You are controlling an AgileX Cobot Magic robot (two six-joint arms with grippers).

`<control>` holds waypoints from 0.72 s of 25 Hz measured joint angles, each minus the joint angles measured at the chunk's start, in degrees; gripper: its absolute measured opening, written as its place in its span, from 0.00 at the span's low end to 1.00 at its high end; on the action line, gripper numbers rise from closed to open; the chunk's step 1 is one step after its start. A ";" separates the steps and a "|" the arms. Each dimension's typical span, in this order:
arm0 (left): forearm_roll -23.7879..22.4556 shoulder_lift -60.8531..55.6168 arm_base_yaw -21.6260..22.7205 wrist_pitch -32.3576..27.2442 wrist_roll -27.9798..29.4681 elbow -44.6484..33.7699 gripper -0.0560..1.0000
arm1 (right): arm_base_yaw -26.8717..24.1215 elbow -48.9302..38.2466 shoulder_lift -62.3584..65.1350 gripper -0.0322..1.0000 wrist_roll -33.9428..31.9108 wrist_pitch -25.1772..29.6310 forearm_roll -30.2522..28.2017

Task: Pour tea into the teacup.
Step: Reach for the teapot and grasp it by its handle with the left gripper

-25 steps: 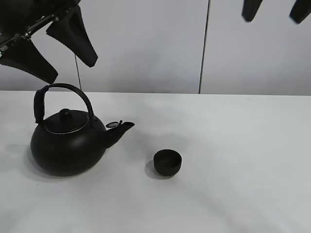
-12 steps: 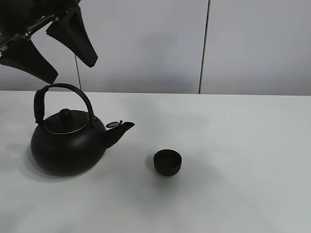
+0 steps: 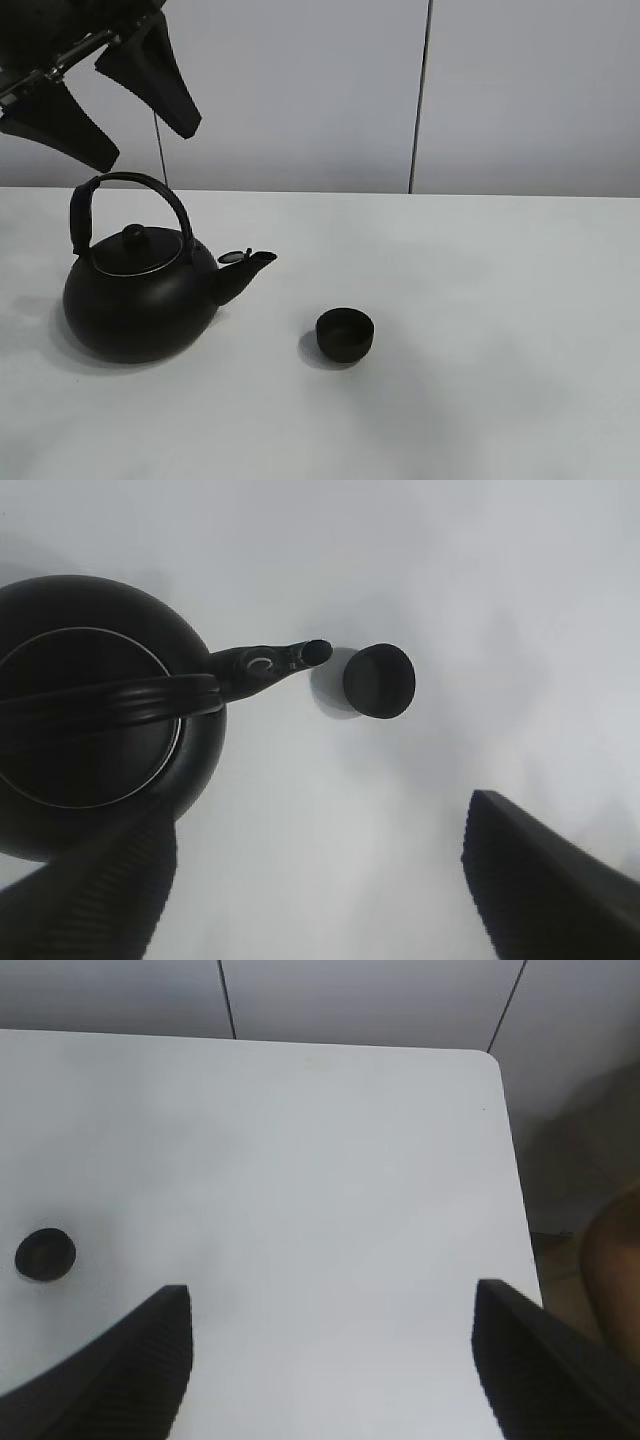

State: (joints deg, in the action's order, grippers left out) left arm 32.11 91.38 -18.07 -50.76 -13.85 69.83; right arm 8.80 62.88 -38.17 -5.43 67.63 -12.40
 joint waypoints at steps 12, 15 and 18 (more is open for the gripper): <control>0.00 0.00 0.00 0.00 0.00 0.00 0.59 | 0.00 -21.20 26.44 0.55 -0.50 -4.57 4.07; 0.00 0.00 0.00 0.00 0.00 0.00 0.59 | 0.00 -24.34 27.53 0.55 -0.29 -6.03 5.87; 0.00 0.00 0.00 0.00 0.00 0.00 0.59 | 0.00 -27.95 28.28 0.55 0.50 -9.25 8.44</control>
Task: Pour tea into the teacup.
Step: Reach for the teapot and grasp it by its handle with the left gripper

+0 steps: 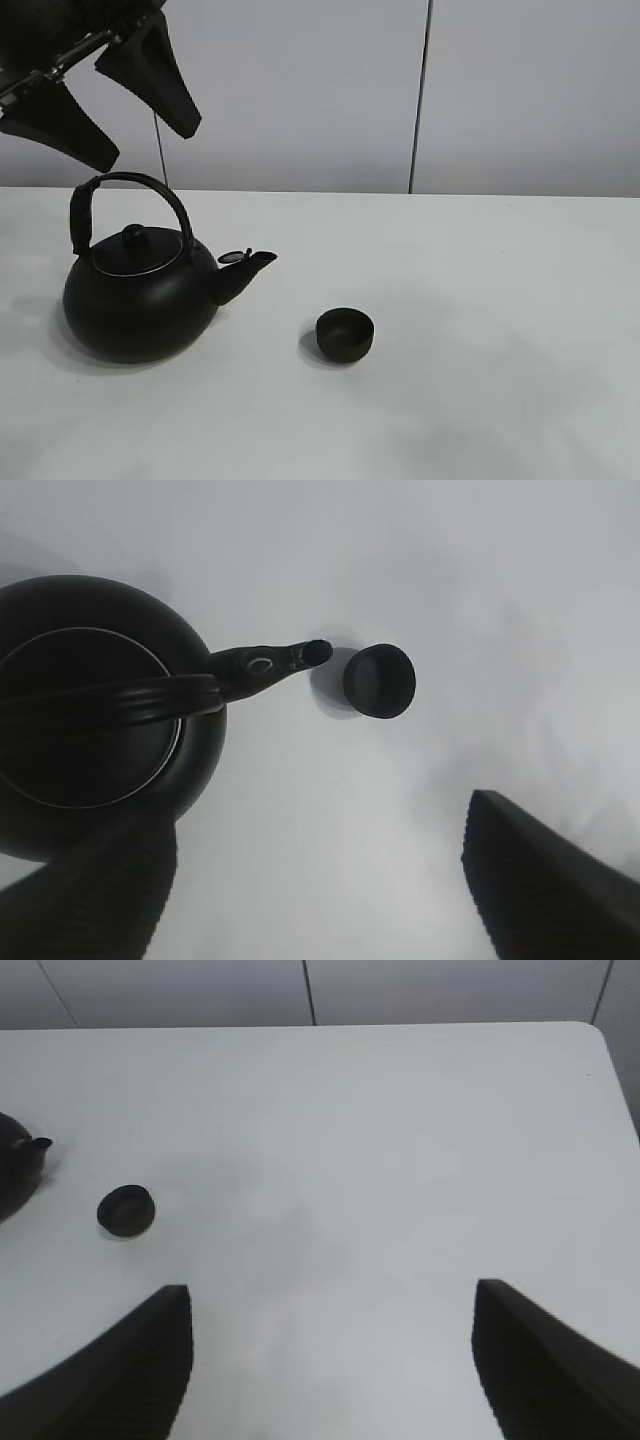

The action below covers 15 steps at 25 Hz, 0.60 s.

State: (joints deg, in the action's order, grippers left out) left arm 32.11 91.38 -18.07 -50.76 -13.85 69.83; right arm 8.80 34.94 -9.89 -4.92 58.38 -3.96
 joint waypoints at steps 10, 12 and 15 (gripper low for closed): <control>0.00 0.00 0.00 0.00 0.00 0.00 0.59 | 0.00 -8.42 0.43 0.55 0.26 -7.31 2.03; 0.00 0.00 0.00 0.00 0.00 0.00 0.59 | 0.00 -9.28 0.43 0.55 0.26 -8.93 2.79; 0.00 0.00 0.00 0.00 0.00 0.00 0.59 | 0.00 -9.93 0.43 0.55 0.26 -10.76 3.15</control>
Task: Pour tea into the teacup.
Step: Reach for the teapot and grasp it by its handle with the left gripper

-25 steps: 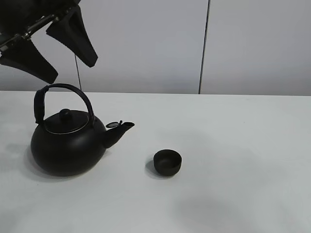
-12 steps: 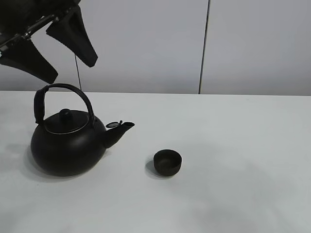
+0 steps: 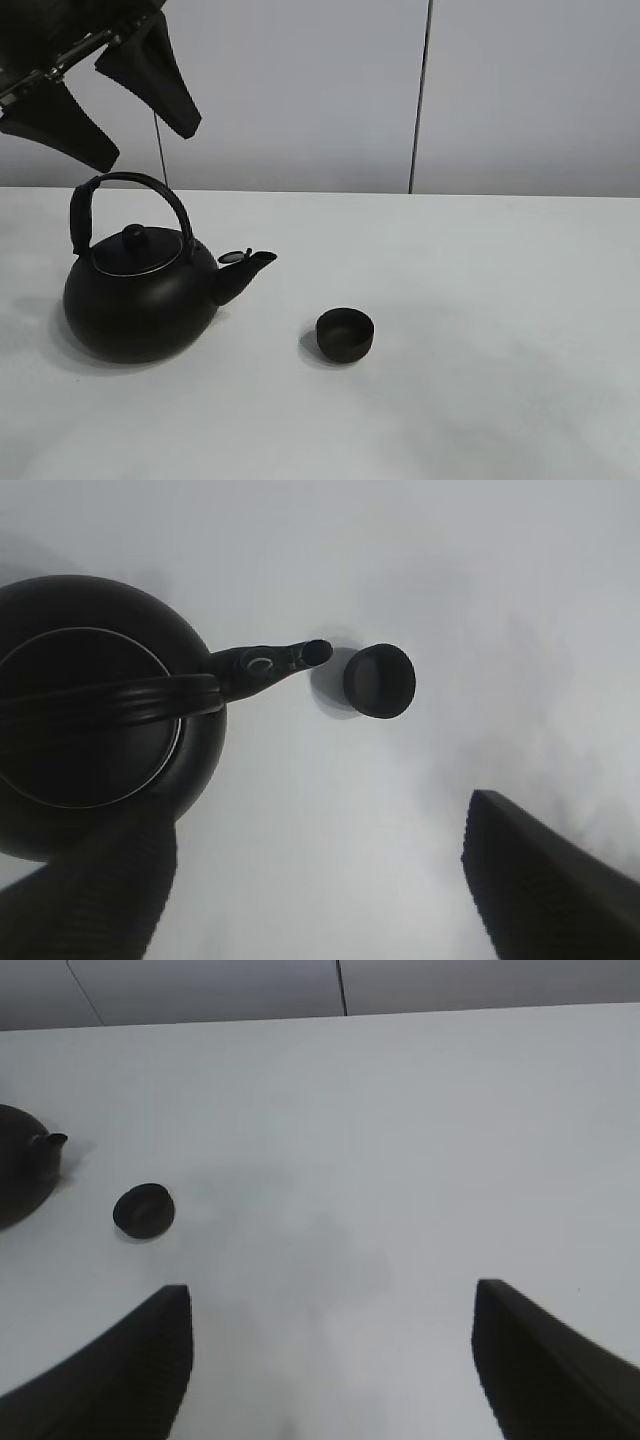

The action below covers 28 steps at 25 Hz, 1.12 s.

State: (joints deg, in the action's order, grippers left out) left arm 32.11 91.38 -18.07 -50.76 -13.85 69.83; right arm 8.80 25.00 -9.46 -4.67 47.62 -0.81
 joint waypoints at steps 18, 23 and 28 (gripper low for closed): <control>0.00 0.00 0.00 0.00 0.00 0.00 0.59 | 0.00 2.69 0.88 0.55 1.76 12.00 1.30; 0.00 0.00 0.00 0.00 0.00 0.00 0.59 | 0.00 1.85 7.08 0.55 1.93 14.04 0.81; 0.00 0.00 0.00 0.00 0.00 0.00 0.59 | 0.00 1.85 10.39 0.55 1.46 14.22 -1.18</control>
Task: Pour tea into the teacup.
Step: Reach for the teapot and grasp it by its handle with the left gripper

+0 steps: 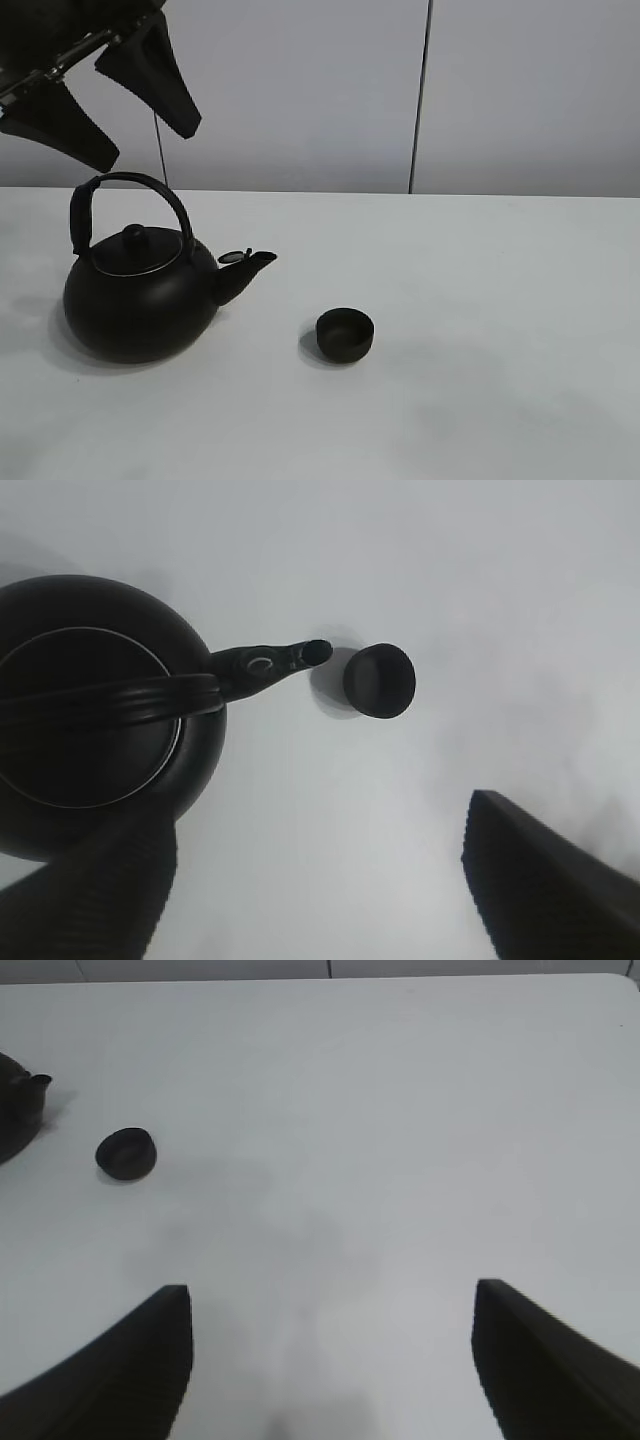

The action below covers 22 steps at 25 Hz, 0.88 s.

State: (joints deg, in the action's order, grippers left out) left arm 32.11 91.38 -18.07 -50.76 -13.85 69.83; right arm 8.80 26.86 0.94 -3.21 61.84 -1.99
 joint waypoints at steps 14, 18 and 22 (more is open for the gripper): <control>0.00 0.00 0.00 0.00 0.00 0.00 0.59 | 0.00 0.00 0.11 0.55 -0.19 0.14 -1.43; 0.00 0.00 0.00 0.00 0.00 0.00 0.59 | 0.00 0.00 0.11 0.55 -0.19 0.14 -1.37; 0.00 0.00 0.00 0.00 0.00 0.00 0.59 | 0.00 0.00 0.11 0.55 -0.19 0.14 -1.37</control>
State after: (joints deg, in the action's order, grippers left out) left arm 32.11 91.38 -18.07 -50.76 -13.85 69.83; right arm 8.80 26.86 1.05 -3.40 61.98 -3.37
